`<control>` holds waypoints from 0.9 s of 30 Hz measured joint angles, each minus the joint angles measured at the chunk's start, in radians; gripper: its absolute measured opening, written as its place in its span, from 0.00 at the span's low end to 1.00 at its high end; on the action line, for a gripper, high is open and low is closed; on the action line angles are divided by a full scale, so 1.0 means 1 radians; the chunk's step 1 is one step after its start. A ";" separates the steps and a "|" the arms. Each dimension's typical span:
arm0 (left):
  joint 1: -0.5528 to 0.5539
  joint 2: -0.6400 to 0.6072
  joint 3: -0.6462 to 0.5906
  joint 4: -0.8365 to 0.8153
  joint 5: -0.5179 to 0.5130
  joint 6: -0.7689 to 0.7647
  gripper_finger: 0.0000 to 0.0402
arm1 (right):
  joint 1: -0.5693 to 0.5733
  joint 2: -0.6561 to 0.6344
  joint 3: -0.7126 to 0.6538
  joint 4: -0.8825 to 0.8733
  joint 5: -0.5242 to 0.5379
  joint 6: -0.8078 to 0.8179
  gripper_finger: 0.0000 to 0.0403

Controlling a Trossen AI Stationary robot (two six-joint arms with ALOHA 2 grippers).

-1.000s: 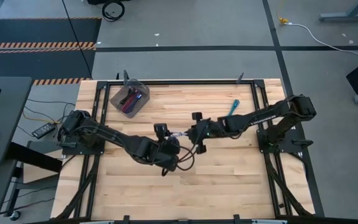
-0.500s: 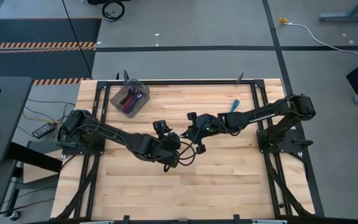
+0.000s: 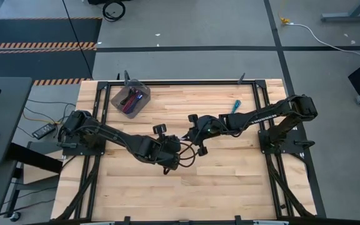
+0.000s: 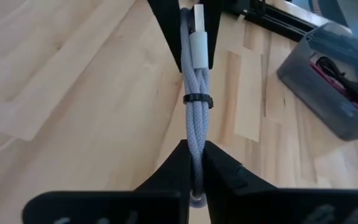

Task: Pick and place USB-C Cables
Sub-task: Put the white USB cable into the black bin

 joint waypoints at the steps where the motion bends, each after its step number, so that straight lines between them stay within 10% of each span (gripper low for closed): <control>1: -0.001 0.000 0.000 0.000 0.000 0.002 0.09 | -0.001 0.000 0.000 -0.002 0.000 0.011 0.07; 12: 0.022 0.000 0.000 -0.086 0.001 0.006 0.09 | -0.010 0.000 0.000 -0.072 0.020 0.062 0.28; 21: 0.150 0.000 0.000 -0.428 -0.153 -0.127 0.09 | -0.050 0.000 -0.001 -0.208 0.334 0.141 0.62; 27: 0.309 0.000 0.000 -0.607 -0.179 -0.224 0.09 | -0.096 0.000 -0.001 -0.254 0.345 0.215 0.69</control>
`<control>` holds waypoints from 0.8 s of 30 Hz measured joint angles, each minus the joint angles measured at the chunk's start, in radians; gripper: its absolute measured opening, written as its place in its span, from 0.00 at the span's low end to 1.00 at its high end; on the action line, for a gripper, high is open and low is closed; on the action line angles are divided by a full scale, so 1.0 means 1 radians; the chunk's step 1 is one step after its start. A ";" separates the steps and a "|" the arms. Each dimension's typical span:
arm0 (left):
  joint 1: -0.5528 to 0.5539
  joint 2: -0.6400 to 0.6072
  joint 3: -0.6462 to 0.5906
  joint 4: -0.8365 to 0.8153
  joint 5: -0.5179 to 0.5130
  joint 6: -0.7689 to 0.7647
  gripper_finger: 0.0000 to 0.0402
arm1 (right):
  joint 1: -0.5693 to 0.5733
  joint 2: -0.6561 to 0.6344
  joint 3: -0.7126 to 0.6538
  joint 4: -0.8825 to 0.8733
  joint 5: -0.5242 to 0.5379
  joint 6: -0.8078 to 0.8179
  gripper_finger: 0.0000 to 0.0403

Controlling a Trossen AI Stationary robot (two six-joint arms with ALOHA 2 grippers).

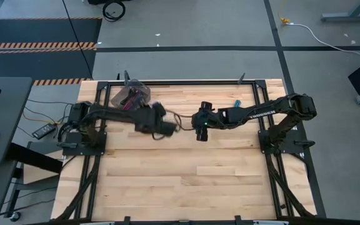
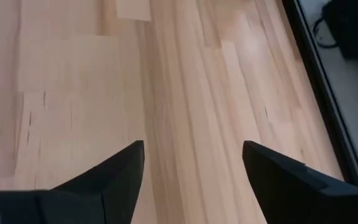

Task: Pick and place USB-C Cables
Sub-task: Put the white USB cable into the black bin

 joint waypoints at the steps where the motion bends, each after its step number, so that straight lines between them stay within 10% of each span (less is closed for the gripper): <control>1: 0.029 0.000 0.000 -0.011 0.000 -0.004 0.09 | -0.005 0.000 0.000 -0.005 -0.005 0.006 0.69; 15: 0.471 0.000 0.000 0.152 0.350 0.319 0.09 | -0.015 0.000 0.000 -0.054 -0.019 0.028 0.64; 24: 0.645 0.000 0.000 0.183 0.365 0.397 0.09 | -0.015 0.000 0.000 -0.079 -0.019 0.032 0.64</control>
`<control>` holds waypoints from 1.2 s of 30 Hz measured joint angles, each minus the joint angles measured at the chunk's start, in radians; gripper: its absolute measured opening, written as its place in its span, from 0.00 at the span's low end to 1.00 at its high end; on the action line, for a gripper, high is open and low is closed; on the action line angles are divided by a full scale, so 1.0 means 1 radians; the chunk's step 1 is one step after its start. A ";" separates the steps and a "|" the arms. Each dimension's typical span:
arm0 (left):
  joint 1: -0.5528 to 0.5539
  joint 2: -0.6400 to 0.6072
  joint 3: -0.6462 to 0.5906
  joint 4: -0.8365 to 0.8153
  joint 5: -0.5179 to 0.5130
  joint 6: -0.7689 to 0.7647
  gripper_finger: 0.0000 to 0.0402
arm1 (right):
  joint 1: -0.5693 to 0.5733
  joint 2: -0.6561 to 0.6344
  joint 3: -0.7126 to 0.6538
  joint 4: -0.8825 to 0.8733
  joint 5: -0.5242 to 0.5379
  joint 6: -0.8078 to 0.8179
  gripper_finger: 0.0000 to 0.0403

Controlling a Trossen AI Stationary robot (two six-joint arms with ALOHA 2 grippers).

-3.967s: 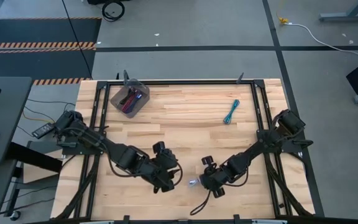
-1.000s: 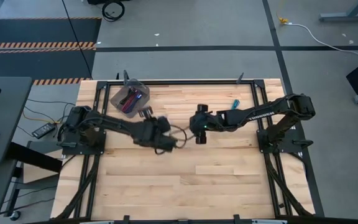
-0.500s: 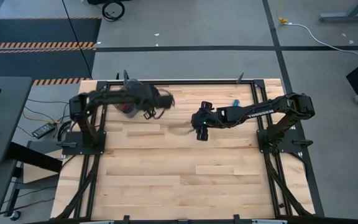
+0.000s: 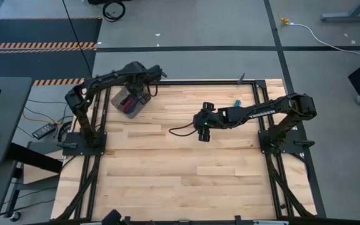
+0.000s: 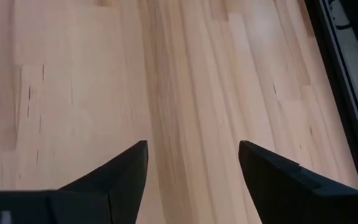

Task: Pick and place USB-C Cables
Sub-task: Put the white USB cable into the black bin, then put the light blue USB cable into the black bin

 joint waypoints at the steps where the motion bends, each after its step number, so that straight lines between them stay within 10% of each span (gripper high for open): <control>1: 0.013 0.000 0.000 0.004 0.002 0.006 0.09 | 0.000 0.000 0.000 -0.002 0.000 0.003 0.64; 24: 0.074 0.000 0.000 0.094 0.102 0.091 0.45 | 0.000 0.000 0.000 -0.014 -0.074 0.008 0.63; 36: -0.016 0.000 0.000 0.146 0.190 0.051 0.47 | -0.014 0.000 0.000 -0.030 -0.088 0.007 0.64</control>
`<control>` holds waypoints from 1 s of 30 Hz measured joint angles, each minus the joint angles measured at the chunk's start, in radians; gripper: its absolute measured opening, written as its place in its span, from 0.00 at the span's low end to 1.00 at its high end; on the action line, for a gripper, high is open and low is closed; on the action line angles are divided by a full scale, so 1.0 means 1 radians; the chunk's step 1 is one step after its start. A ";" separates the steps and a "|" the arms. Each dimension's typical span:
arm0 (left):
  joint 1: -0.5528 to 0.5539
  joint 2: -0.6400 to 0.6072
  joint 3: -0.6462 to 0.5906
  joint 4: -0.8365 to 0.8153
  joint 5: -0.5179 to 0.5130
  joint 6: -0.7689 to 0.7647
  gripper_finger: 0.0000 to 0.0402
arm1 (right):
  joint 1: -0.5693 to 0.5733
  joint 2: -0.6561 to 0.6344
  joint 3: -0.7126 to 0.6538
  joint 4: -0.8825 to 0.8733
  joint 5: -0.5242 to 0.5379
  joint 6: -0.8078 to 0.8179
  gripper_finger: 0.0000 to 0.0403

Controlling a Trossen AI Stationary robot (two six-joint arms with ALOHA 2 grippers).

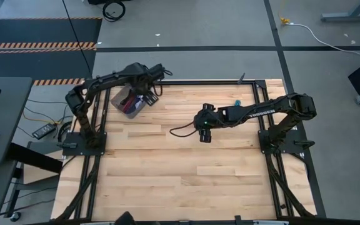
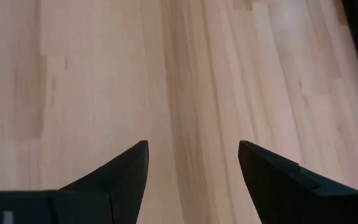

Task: Pick and place USB-C Cables
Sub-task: Put the light blue USB cable into the black bin

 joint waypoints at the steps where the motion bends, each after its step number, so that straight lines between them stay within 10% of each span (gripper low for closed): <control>1: -0.017 0.000 0.000 0.017 0.020 0.008 0.46 | -0.001 0.000 0.000 0.002 -0.014 0.000 0.64; 11: -0.214 0.000 0.000 0.240 0.128 0.029 0.43 | -0.025 0.000 0.000 -0.016 -0.053 0.110 0.63; 19: -0.430 0.000 0.000 0.351 0.128 -0.085 0.43 | -0.103 -0.001 -0.021 -0.181 0.176 0.213 0.60; 30: -0.726 0.000 0.000 0.457 0.103 -0.103 0.43 | -0.239 -0.001 -0.123 -0.292 0.085 0.056 0.60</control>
